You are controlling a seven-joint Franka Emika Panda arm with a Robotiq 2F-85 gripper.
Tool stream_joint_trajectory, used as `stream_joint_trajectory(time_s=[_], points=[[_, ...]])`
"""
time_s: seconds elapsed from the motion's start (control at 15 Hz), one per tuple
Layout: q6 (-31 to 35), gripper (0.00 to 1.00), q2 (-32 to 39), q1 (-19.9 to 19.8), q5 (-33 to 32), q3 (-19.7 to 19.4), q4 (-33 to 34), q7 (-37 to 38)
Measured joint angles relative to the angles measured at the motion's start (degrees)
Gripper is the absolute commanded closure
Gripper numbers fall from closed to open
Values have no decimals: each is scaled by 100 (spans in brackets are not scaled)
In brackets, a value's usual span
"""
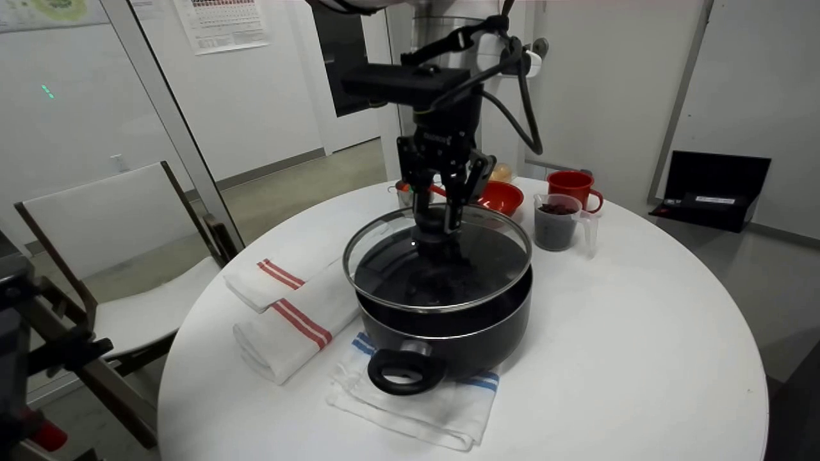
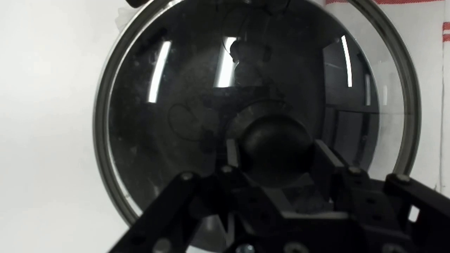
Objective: Place the lid on the pot
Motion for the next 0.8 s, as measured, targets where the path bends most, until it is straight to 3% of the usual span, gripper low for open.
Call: stream_joint_trajectory(time_s=[0.8], points=[[156, 74, 176, 2, 0, -3, -7, 73]])
